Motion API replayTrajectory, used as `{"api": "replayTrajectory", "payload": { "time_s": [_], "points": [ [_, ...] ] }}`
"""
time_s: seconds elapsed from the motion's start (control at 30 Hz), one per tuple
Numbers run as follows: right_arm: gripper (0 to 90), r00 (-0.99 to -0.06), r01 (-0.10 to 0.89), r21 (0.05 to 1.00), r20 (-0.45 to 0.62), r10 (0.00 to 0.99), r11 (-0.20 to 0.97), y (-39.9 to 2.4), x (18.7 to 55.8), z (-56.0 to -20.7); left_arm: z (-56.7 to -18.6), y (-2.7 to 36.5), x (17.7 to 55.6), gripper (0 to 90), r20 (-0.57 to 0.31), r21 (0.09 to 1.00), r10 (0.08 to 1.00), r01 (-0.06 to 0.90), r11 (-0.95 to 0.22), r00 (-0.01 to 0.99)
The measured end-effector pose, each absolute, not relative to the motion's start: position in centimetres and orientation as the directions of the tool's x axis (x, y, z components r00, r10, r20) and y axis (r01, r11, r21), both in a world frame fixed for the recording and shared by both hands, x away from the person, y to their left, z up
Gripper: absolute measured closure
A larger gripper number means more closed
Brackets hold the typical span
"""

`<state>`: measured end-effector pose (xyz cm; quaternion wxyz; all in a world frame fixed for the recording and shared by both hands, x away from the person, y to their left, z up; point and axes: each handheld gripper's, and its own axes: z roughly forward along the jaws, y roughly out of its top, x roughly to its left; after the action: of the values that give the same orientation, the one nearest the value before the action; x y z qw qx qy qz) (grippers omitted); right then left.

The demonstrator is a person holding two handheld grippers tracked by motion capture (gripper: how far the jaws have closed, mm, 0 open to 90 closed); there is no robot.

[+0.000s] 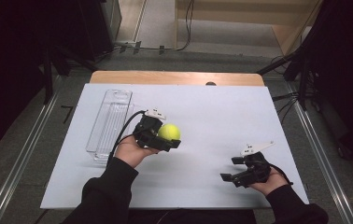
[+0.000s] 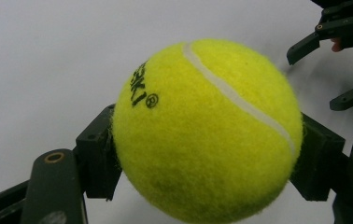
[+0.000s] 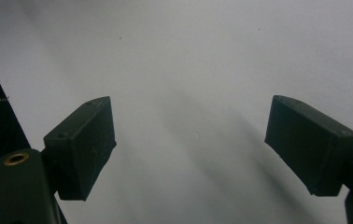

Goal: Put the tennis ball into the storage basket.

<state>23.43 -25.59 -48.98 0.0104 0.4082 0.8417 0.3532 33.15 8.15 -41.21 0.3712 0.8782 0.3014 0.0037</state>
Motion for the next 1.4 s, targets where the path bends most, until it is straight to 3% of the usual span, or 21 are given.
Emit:
{"api": "replayTrajectory", "payload": {
  "time_s": [1.4],
  "points": [
    [14.0,-0.672,0.674,0.609,0.272,0.688,0.418,-25.6,23.4,-49.0,-40.8,12.0,35.1,25.6,-0.225,0.637,0.611,0.589,-0.497,0.759]
  ]
}}
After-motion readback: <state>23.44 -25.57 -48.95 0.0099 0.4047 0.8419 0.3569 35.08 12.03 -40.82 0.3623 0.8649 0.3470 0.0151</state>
